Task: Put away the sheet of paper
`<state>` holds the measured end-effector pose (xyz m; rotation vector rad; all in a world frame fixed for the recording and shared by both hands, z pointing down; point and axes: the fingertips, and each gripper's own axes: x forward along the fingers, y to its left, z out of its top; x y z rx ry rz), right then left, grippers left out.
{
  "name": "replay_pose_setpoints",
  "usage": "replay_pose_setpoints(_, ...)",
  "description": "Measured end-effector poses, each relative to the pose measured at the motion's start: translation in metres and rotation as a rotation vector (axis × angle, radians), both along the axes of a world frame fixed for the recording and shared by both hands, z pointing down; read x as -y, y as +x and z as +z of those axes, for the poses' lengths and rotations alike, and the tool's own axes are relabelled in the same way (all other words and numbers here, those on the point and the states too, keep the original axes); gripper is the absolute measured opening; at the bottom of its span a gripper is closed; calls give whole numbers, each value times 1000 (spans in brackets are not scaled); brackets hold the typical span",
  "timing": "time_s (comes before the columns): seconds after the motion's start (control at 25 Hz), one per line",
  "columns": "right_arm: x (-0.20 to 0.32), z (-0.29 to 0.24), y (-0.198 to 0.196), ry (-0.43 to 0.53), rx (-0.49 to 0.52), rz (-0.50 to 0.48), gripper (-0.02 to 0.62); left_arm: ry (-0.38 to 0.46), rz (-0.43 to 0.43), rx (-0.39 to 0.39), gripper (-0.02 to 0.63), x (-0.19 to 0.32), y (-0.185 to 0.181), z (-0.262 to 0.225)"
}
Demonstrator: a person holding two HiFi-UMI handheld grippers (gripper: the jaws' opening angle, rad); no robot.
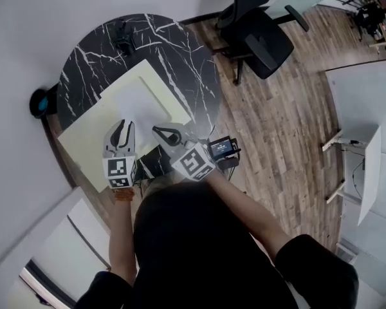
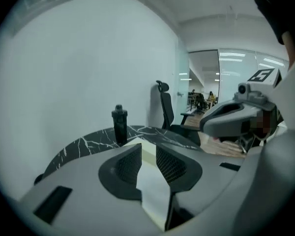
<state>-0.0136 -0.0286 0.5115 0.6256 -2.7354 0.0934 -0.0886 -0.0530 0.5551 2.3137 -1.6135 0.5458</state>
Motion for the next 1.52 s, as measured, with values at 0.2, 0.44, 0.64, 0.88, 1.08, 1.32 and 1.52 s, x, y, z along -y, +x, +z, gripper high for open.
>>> replay_pose_setpoints(0.2, -11, -38, -22, 38, 76, -23, 2, 235, 37, -25, 102, -20, 26, -90)
replay_pose_setpoints(0.44, -11, -102, -24, 142, 169, -3, 2, 377, 33, 5, 101, -30, 24, -159)
replay_pose_setpoints(0.64, -16, -157, -31, 199, 266, 20, 2, 462, -70, -31, 93, -37, 9, -208)
replay_pose_setpoints(0.88, -13, -195, -46, 223, 351, 71, 0, 487, -171, -65, 20, -36, -2, -226)
replay_pose_setpoints(1.08, -21, -201, -53, 242, 356, 58, 0, 488, -192, -81, 20, -35, -7, -234)
replay_pose_setpoints(1.32, -30, -185, -49, 216, 310, 62, 0, 466, -187, -51, 20, -45, -5, -223)
replay_pose_setpoints(1.52, -37, -164, -47, 166, 277, 57, 0, 443, -169, -34, 20, -56, -5, -210)
